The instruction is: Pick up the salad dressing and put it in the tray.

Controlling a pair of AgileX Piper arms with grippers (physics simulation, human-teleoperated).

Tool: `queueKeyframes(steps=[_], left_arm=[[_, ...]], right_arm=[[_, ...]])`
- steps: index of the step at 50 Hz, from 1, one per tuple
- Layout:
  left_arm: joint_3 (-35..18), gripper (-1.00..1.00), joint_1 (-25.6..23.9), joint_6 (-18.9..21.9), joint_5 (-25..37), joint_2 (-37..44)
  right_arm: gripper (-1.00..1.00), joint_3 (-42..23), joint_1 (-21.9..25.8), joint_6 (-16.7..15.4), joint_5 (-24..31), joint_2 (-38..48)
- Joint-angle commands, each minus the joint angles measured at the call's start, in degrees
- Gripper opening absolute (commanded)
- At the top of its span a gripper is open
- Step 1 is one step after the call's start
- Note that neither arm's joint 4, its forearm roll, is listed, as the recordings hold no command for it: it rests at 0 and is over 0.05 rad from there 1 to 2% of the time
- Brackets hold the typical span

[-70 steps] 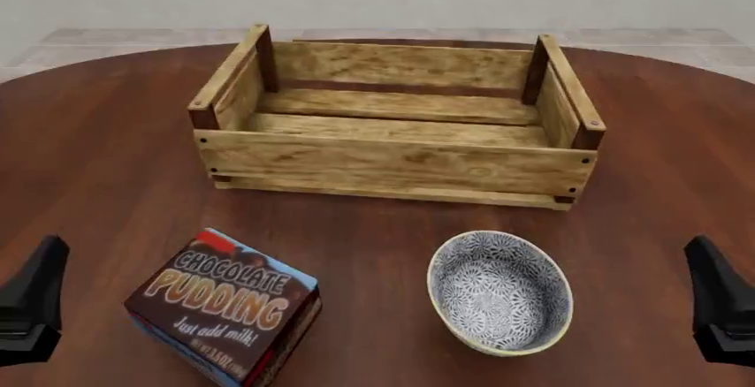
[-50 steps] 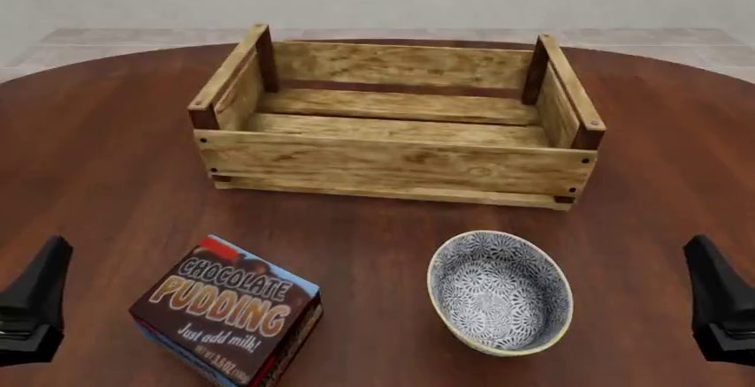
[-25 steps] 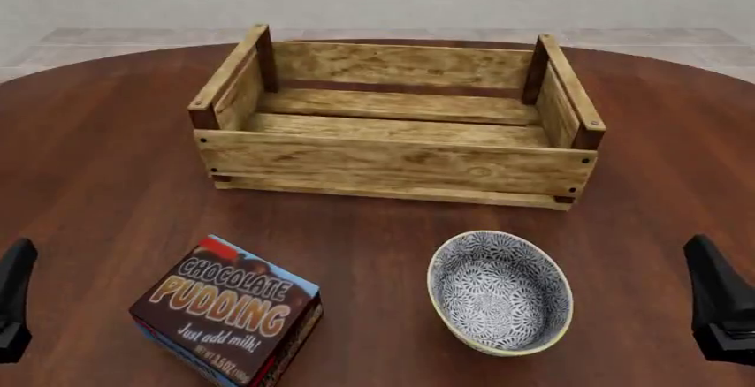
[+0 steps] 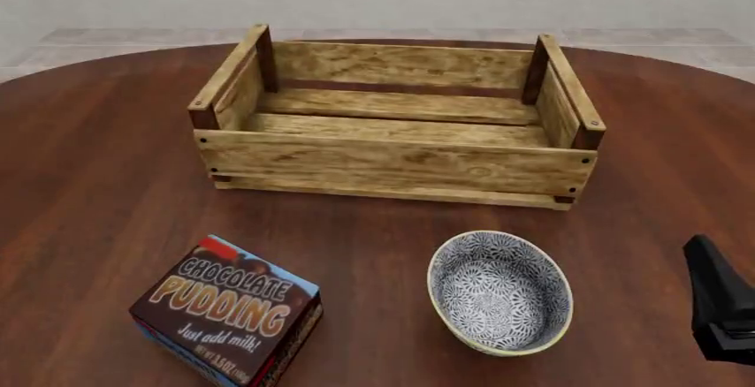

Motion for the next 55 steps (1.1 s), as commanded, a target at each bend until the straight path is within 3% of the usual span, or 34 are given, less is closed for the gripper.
queueKeyframes(steps=[1, 5, 14, 20, 30, 32, 40, 55], left_arm=[[-3.79, 1.0, 6.19, 0.89, 6.34, -0.04], [-2.22, 1.0, 8.86, -0.08, 6.68, -0.02], [-2.1, 1.0, 13.41, 3.43, 6.76, -0.03], [-0.82, 1.0, 16.27, 3.72, 5.34, -0.03], [3.45, 1.0, 19.71, 1.71, 1.69, -0.03], [4.52, 1.0, 19.89, 3.2, 0.81, -0.03], [7.65, 1.0, 19.97, 0.08, 1.14, -0.01], [12.88, 1.0, 22.36, -1.03, -1.69, 0.86]], right_arm=[[1.0, 0.0, 0.01, 0.0, -0.01, 0.01], [1.0, 0.0, 0.0, -0.01, -0.01, 0.03], [1.0, 0.0, 0.01, 0.0, -0.01, 0.02], [1.0, 0.0, -0.01, 0.01, -0.01, 0.01], [1.0, 0.0, 0.01, 0.0, -0.01, 0.02], [1.0, 0.0, 0.01, 0.0, -0.01, 0.01], [1.0, 0.0, 0.01, 0.0, -0.01, 0.01], [1.0, 0.0, 0.01, 0.01, -0.01, 0.01]])
